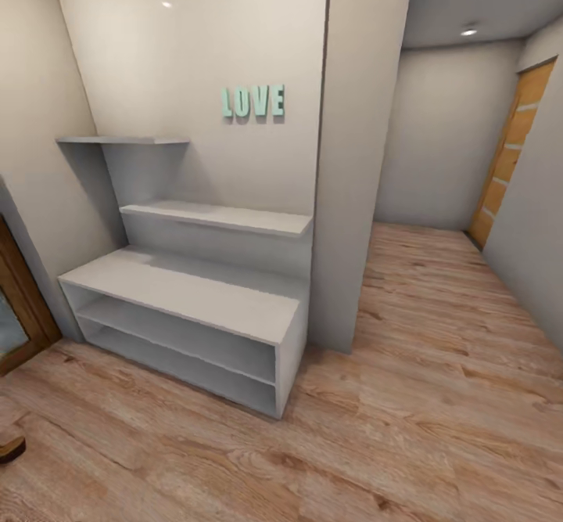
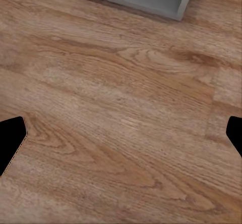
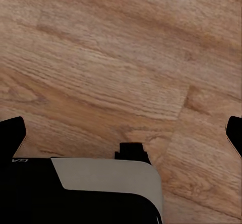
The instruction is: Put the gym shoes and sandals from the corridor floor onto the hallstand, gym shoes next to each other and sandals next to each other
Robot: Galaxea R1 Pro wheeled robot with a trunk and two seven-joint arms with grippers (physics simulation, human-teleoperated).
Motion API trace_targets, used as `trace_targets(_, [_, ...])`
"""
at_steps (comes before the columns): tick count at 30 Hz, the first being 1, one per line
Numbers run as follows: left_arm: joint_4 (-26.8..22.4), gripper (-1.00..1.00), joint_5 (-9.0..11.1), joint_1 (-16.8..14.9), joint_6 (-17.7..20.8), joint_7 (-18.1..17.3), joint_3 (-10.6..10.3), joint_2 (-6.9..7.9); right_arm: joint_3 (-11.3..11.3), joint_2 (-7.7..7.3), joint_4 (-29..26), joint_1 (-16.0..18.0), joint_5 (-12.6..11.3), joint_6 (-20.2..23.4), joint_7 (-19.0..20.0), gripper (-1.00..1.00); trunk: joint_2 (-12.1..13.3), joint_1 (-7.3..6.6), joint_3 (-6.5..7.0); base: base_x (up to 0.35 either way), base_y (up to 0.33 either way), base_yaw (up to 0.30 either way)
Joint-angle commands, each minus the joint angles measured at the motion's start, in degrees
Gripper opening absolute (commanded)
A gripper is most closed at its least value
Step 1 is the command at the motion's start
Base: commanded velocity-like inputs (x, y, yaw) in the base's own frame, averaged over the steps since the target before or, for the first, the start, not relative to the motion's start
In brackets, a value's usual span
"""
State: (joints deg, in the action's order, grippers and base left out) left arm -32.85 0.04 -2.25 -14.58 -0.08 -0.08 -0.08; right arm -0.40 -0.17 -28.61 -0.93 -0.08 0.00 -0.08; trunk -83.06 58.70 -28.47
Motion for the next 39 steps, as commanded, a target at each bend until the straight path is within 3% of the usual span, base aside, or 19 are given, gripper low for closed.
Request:
trace_targets(1, [0.1, 1.00, 0.0, 0.0, -0.2, 0.0, 0.0, -0.01, 0.0, 0.00, -0.1, 0.0, 0.0, 0.0, 0.0, 1.00, 0.0, 0.03, -0.08, 0.303, 0.000, 0.278])
trace_targets(13, [0.1, 1.00, 0.1, 0.0, -0.2, 0.0, 0.1, -0.01, 0.0, -0.01, -0.1, 0.0, 0.0, 0.0, 0.0, 1.00, 0.0, 0.03, -0.52, 0.254, 0.000, 0.278])
trace_targets(39, [0.1, 1.00, 0.1, 0.0, -0.2, 0.0, 0.1, 0.01, 0.0, -0.01, 0.0, 0.0, 0.0, 0.0, 0.0, 1.00, 0.0, 0.03, -1.45, 0.007, 0.000, 0.278])
